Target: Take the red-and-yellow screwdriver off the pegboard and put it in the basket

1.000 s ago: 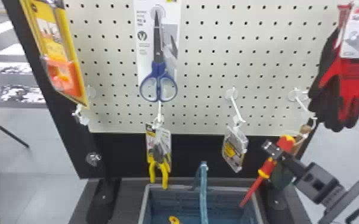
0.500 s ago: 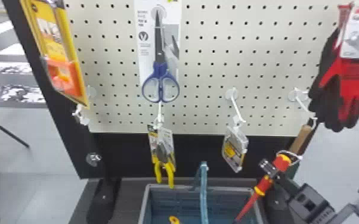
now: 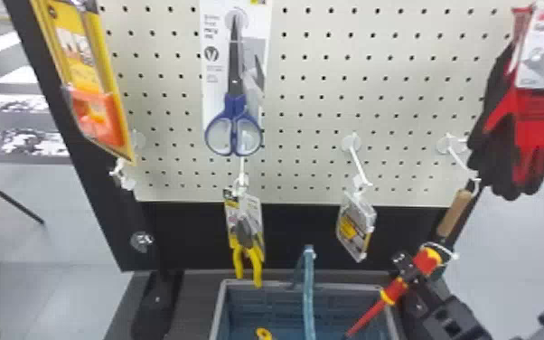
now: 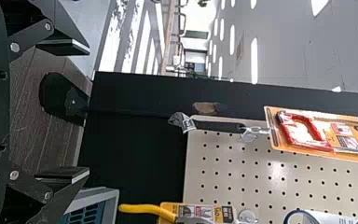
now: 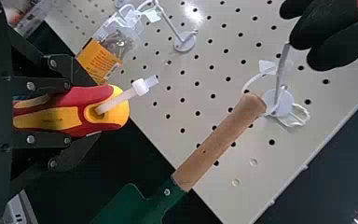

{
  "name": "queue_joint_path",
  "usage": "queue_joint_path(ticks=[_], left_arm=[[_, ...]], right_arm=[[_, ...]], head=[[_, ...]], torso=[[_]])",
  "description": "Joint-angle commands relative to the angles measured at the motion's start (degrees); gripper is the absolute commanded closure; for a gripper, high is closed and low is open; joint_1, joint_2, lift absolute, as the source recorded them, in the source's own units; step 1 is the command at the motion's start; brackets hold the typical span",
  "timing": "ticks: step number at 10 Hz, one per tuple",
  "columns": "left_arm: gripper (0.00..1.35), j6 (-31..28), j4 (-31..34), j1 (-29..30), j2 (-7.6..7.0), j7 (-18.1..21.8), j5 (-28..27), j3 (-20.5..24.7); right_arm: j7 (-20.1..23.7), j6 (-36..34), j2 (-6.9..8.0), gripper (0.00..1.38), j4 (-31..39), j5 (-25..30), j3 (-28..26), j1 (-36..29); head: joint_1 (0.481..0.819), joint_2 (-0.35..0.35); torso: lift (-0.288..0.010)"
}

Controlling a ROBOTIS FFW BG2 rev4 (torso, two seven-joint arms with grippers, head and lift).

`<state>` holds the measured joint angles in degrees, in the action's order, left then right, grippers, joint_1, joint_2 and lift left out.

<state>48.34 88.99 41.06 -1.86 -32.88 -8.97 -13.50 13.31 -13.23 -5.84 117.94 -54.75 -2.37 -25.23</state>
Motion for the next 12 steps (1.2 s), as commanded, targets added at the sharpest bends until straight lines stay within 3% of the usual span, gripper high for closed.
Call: queue_joint_path(ticks=[1,3,8,11,12], left_arm=[[0.36,0.17,-0.04,0.07,0.01,0.0,0.09,0.06],[0.36,0.26,-0.18,0.07,0.01,0.18,0.09,0.23],[0.36,0.43,-0.32,-0.05,-0.51,0.27,0.27,0.06],[0.36,0.52,-0.6,-0.05,-0.51,0.27,0.53,0.15],[0.36,0.61,-0.74,-0.05,-0.51,0.27,0.53,0.15]], right_arm=[[-5.14,12.79,0.12,1.03,0.54,-2.82,6.68,-4.2],[-9.44,18.41,0.12,1.03,-0.3,-3.34,10.28,-6.3],[-10.76,17.01,0.04,1.03,-4.66,-6.68,14.94,-4.45],[-10.76,15.34,-1.9,1.03,-5.93,-8.0,18.19,-2.61],[-10.67,14.9,-1.9,1.03,-6.07,-8.0,18.19,-2.36]], head=[[0.549,0.0],[0.549,0.0],[0.549,0.0],[0.549,0.0],[0.549,0.0]], torso=[[-0.1],[-0.1],[-0.1],[-0.1],[-0.1]])
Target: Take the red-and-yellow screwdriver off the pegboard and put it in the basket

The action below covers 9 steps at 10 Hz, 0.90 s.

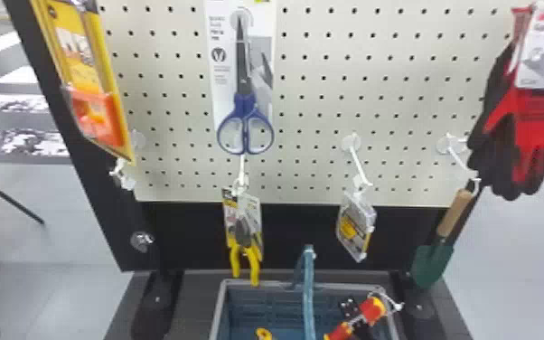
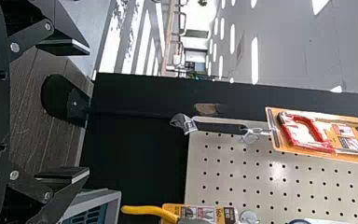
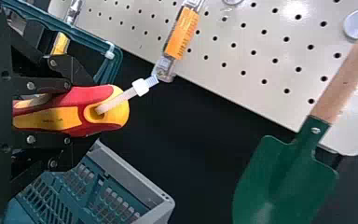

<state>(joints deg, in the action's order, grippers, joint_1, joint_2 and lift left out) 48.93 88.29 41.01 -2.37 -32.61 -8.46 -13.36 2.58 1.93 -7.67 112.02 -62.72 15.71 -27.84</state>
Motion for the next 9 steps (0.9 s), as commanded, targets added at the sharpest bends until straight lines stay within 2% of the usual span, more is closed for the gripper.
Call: queue_joint_path(ticks=[1,3,4,6,9], left_arm=[[0.36,0.11,-0.04,0.0,0.0,0.0,0.03,0.09],[0.36,0.2,-0.18,0.0,-0.09,0.0,0.11,0.09],[0.36,0.2,-0.18,-0.12,-0.09,0.0,0.11,0.09],[0.36,0.29,-0.18,-0.12,-0.09,0.0,0.03,0.0],[0.36,0.29,-0.18,-0.12,0.0,0.0,0.03,0.0]], right_arm=[[0.05,-0.7,-0.16,1.01,-0.29,-0.04,0.11,0.37],[0.05,-0.87,-0.16,0.31,-0.29,-0.04,0.11,0.61],[0.05,-0.96,-0.25,0.09,-0.29,-0.04,0.11,0.74],[0.05,-0.96,-0.33,0.15,-0.01,-0.04,0.11,0.86],[0.14,-1.14,-0.42,0.16,0.13,-0.04,0.11,0.86]], head=[[0.549,0.0],[0.549,0.0],[0.549,0.0],[0.549,0.0],[0.549,0.0]], torso=[[-0.1],[-0.1],[-0.1],[-0.1],[-0.1]])
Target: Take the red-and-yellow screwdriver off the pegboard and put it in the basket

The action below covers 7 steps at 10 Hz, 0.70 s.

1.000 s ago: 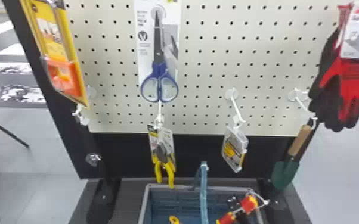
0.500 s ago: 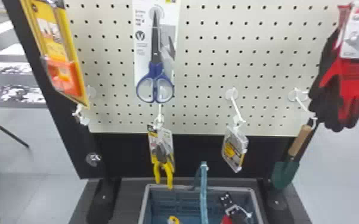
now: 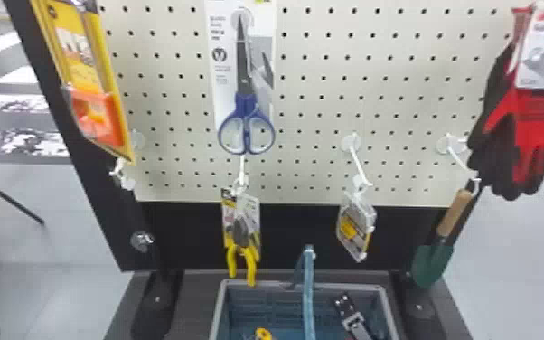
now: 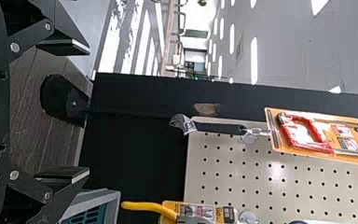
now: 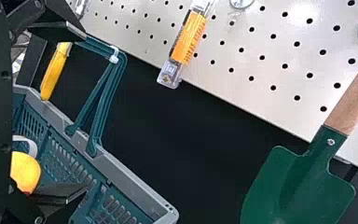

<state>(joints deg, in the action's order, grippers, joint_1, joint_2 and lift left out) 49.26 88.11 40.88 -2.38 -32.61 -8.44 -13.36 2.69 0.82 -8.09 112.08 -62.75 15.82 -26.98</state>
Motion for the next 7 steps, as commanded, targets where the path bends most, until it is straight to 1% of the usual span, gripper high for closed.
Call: queue_joint_path(ticks=[1,7], left_arm=[[0.36,0.05,0.0,0.0,0.09,0.0,0.0,0.0],[0.36,0.05,0.0,0.13,0.18,0.0,0.0,0.09]], right_arm=[[0.03,-0.03,-0.09,0.16,0.07,0.0,0.0,0.0],[0.12,0.06,-0.18,0.16,0.5,0.35,-0.09,-0.25]], head=[[0.549,0.0],[0.549,0.0]], torso=[[-0.1],[-0.1]])
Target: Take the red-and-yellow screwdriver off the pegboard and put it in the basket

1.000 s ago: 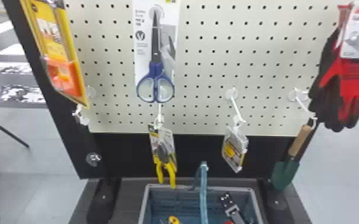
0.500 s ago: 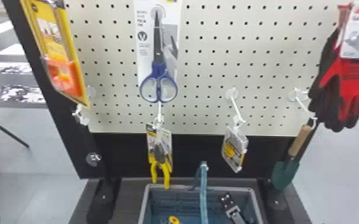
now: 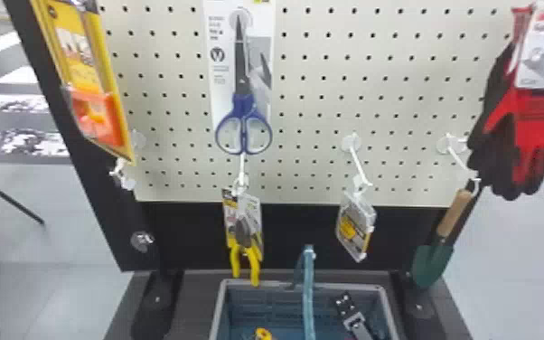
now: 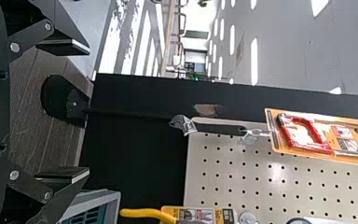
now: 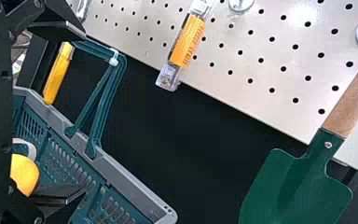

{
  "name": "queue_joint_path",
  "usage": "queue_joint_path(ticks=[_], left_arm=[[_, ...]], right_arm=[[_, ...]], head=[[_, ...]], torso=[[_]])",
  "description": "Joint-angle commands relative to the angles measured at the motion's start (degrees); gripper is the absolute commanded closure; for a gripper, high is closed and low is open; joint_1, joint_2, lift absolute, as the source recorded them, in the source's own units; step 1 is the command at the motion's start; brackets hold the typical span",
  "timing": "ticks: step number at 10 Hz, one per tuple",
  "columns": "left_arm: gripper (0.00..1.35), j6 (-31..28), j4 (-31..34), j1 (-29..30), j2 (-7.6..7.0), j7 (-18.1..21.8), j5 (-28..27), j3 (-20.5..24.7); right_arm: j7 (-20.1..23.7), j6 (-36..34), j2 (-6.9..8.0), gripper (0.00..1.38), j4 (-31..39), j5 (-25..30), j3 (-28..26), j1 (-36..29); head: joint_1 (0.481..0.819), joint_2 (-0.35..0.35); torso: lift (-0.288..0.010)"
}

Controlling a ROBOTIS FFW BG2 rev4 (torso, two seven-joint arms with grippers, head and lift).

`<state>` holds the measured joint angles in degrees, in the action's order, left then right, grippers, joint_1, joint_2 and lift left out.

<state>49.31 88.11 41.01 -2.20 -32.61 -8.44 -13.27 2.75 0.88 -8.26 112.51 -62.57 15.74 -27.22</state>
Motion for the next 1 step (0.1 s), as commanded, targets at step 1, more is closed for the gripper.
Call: queue_joint_path(ticks=[1], left_arm=[[0.36,0.0,0.0,0.0,0.0,0.0,0.0,0.0]], right_arm=[[-0.03,0.09,-0.09,0.16,0.21,0.16,-0.01,0.0]], head=[[0.549,0.0]], torso=[[-0.1]])
